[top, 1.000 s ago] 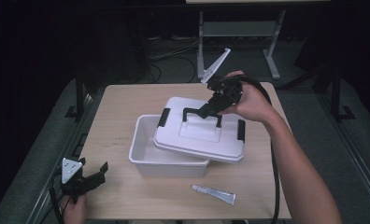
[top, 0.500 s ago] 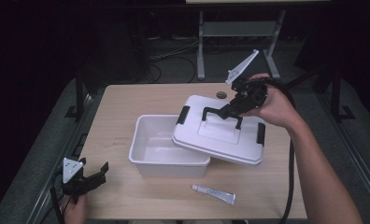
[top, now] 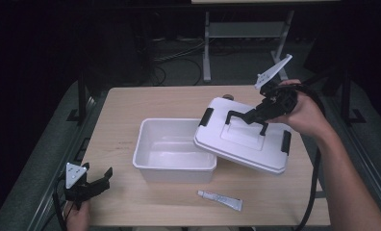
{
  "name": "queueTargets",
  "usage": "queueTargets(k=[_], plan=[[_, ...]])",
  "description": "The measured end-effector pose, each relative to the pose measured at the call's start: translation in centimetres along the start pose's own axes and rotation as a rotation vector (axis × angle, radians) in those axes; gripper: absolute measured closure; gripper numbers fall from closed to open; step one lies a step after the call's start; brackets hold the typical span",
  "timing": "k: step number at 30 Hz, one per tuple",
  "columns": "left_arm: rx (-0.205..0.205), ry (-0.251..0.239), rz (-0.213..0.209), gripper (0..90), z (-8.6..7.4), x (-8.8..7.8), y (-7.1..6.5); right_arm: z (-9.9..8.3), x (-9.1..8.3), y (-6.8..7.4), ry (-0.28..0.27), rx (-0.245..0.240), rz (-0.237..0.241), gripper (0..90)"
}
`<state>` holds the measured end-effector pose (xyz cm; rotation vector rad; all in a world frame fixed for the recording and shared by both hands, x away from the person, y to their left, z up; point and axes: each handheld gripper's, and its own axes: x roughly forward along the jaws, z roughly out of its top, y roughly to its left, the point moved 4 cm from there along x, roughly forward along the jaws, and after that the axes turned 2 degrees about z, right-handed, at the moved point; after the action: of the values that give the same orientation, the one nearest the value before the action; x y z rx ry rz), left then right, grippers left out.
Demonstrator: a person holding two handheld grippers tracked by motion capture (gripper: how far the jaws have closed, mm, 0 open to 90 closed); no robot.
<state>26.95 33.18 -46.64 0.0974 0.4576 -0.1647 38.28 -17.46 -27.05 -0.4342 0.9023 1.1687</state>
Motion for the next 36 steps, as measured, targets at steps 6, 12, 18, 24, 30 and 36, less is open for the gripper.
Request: queueTargets(k=[6,12,18,24,30,36], plan=[[-0.002,-0.001,0.002,14.0,0.0,0.0,0.0,-1.8,-0.8,-0.4,-0.008,0.028,-0.018,83.9],[-0.001,-0.001,0.002,14.0,0.0,0.0,0.0,-3.6,-1.4,-0.8,-0.023,0.066,-0.026,83.9],[0.004,0.003,0.001,14.0,0.0,0.0,-0.1,-5.3,-1.5,-1.1,-0.026,0.1,-0.031,83.9],[-0.001,0.003,0.007,14.0,0.0,0.0,0.0,-7.3,-1.8,-1.4,-0.035,0.139,-0.038,83.9],[0.002,0.002,0.004,14.0,0.0,0.1,-0.2,-9.5,-1.5,-1.9,-0.028,0.174,-0.043,83.9],[-0.001,0.002,0.005,14.0,0.0,0.2,-0.2,-11.3,-0.8,-2.4,-0.024,0.207,-0.042,83.8]])
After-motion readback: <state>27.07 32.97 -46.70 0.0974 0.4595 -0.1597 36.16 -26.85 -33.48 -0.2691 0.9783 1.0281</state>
